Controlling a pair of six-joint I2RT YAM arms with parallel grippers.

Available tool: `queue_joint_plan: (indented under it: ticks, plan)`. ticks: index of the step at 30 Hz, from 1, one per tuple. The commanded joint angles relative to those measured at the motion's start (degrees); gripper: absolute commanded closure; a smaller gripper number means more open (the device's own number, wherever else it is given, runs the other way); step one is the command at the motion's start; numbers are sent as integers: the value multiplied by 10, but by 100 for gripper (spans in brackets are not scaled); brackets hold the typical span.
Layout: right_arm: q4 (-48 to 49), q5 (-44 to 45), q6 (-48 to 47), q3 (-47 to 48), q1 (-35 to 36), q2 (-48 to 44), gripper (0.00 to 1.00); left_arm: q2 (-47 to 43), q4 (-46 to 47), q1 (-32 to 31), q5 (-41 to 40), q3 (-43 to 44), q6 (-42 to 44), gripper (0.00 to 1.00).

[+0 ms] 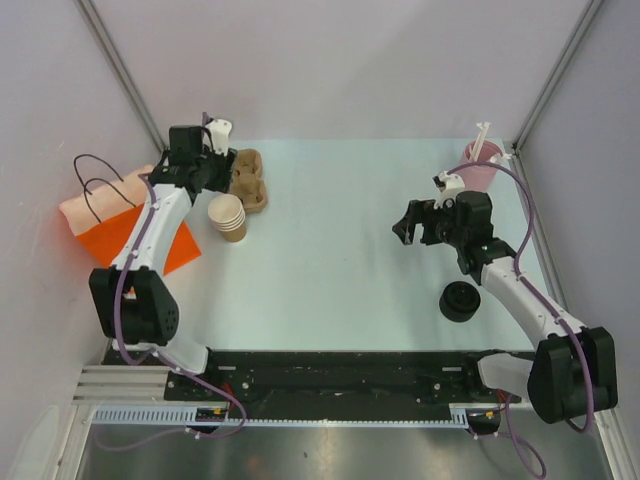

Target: Pack the takeout coffee

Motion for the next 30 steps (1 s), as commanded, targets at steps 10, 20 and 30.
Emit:
queue_joint_plan:
  ticks: [10, 20, 30]
  plan:
    - [8, -16, -8, 19, 3, 39, 4, 70, -18, 27, 19, -5, 10, 51]
    - [11, -14, -8, 18, 5, 47, 4, 91, -20, 44, 23, -13, 34, 59]
    - [16, -8, 3, 18, 20, 53, 4, 84, -20, 48, 37, -20, 35, 100]
